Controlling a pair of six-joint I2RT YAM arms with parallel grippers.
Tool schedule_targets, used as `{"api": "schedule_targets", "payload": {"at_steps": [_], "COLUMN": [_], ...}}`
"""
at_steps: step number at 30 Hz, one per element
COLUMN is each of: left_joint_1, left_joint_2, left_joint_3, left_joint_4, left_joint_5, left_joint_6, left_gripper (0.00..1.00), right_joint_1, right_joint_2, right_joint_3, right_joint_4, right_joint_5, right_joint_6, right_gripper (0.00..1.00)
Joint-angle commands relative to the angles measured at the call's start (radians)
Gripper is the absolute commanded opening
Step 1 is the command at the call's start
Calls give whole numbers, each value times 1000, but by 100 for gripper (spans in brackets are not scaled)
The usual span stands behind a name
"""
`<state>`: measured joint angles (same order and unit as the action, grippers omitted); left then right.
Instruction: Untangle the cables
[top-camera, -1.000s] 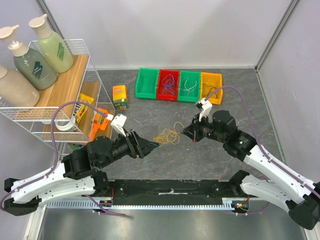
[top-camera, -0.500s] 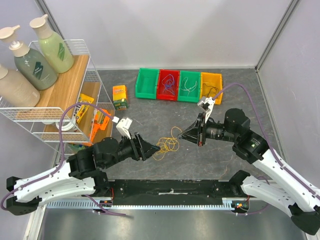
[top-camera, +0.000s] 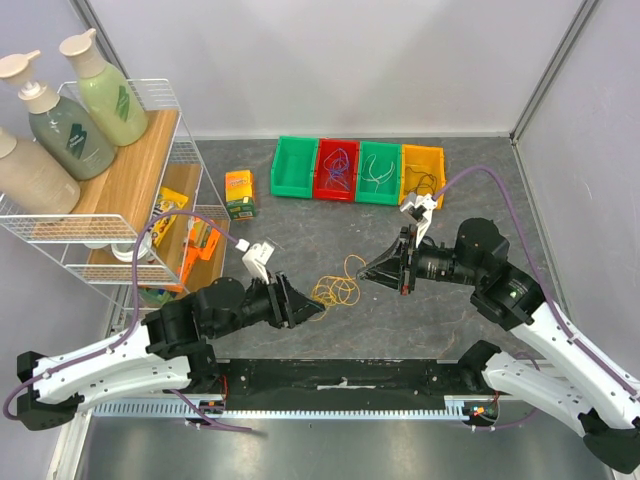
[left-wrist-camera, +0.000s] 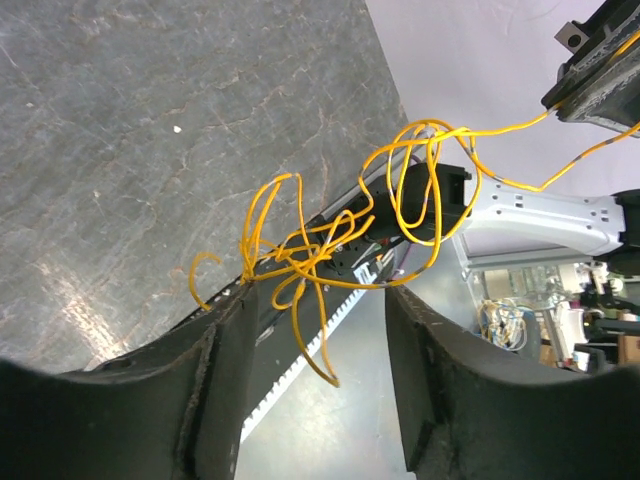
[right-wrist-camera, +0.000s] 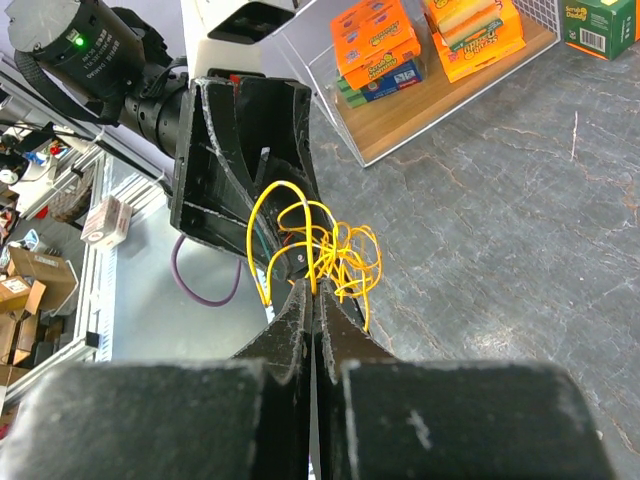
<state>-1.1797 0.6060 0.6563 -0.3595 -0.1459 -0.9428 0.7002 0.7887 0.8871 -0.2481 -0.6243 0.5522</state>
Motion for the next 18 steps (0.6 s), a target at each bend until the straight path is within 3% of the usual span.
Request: {"api": "schedule_targets", "payload": {"at_steps": [1,3,7,9,11,13,18], "left_joint_1": [-1,-1,-1,-1,-1,-1,-3], "left_joint_2": [8,23,28,26,29,44,58], "left_joint_3": [-14,-14,-20,-21,-12,8,42], "left_joint_4": [74,73,74,70,53,12,-65], "left_joint_5": [52,66,66,60,43,28,-7], "left_joint_6": [-36,-36,-40,-39,-36,-33,-25], "left_gripper": [62,60,41,30,13,3,2], "right_joint_1": [2,2,1,2,2,2,2], "right_joint_2": [-19,-22,-26,-29,-43,-63,-88], "right_joint_3": [42,41,39,46,56,76,145], "right_joint_4": [32,32,21,7,-19,-95,-382], "right_joint_5": [-14,-12,0,21,90,260,1009], "right_joint_6": [9,8,-1,-12,-31,-50,-34], "right_gripper": [0,0,0,0,0,0,0]}}
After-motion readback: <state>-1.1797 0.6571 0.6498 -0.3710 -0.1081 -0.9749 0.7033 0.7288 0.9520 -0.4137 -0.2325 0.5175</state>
